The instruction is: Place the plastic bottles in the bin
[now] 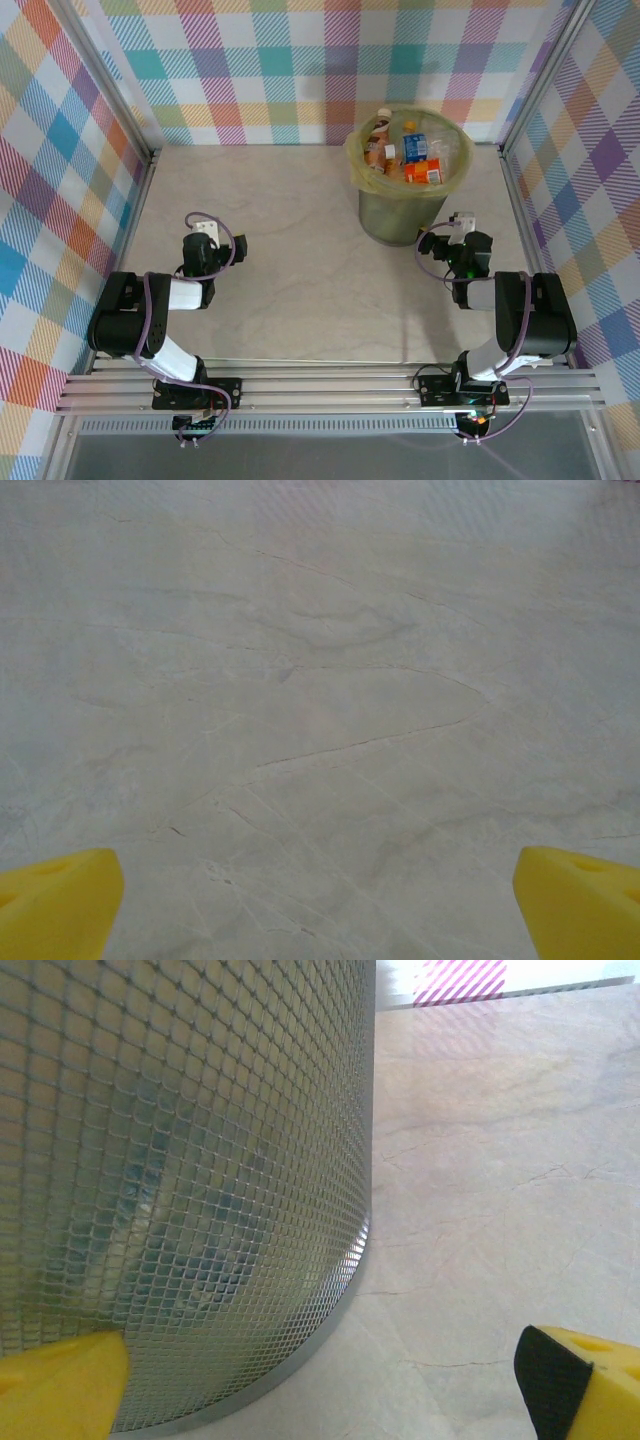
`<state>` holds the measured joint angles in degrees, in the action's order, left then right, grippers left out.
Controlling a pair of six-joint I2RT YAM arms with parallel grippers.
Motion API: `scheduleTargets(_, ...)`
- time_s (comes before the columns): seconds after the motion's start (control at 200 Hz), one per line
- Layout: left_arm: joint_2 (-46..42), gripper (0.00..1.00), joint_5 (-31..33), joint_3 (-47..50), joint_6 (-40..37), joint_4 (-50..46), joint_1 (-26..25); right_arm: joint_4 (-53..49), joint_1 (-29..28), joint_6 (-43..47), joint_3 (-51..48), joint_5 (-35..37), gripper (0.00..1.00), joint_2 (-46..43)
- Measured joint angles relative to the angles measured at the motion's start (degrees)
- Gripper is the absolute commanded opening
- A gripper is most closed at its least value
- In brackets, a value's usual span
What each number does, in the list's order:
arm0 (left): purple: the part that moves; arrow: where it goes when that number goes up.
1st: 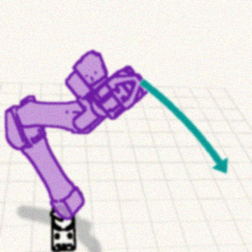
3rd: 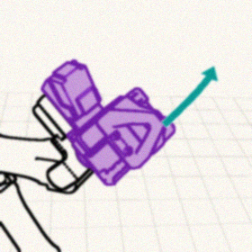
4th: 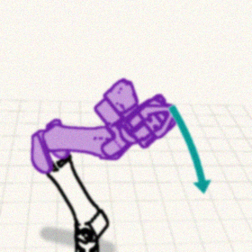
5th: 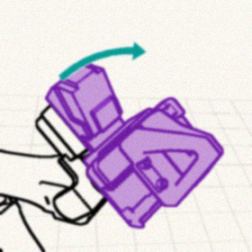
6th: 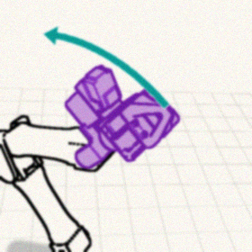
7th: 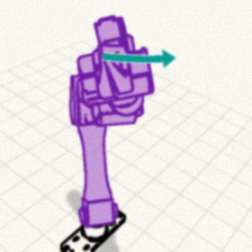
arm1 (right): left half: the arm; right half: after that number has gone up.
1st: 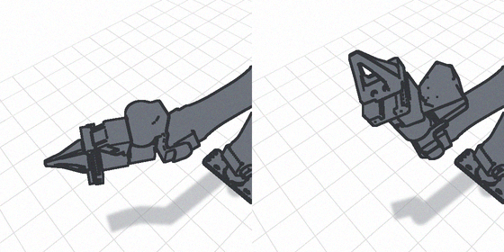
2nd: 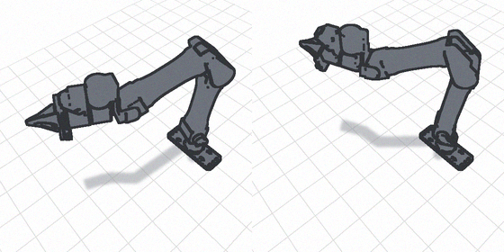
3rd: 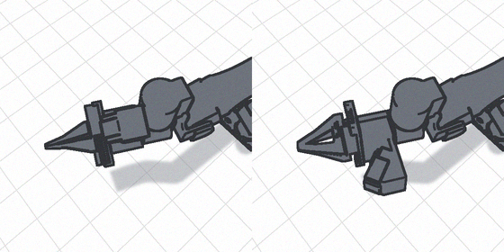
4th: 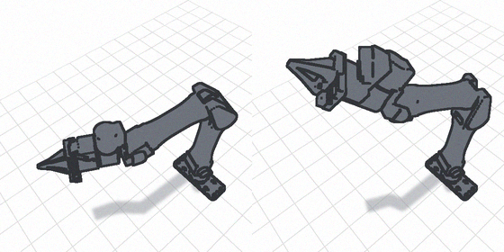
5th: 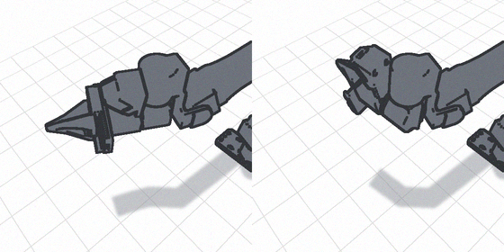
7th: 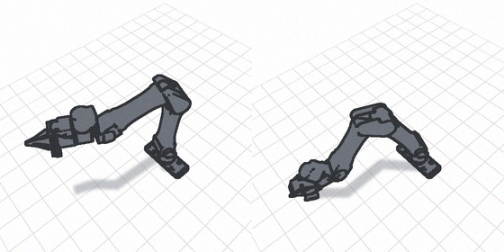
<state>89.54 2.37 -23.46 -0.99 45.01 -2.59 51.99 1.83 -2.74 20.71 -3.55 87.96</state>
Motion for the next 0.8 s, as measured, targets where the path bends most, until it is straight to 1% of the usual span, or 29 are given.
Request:
scheduleTargets(0.24,0.0,1.00,0.0,0.0,-0.2,0.0,0.0,-1.3,-0.2,0.0,0.1,2.5,1.00,0.0)
scheduleTargets(0.8,0.0,1.00,0.0,0.0,-0.2,0.0,0.0,-2.0,-0.2,0.0,0.1,3.0,1.00,0.0)
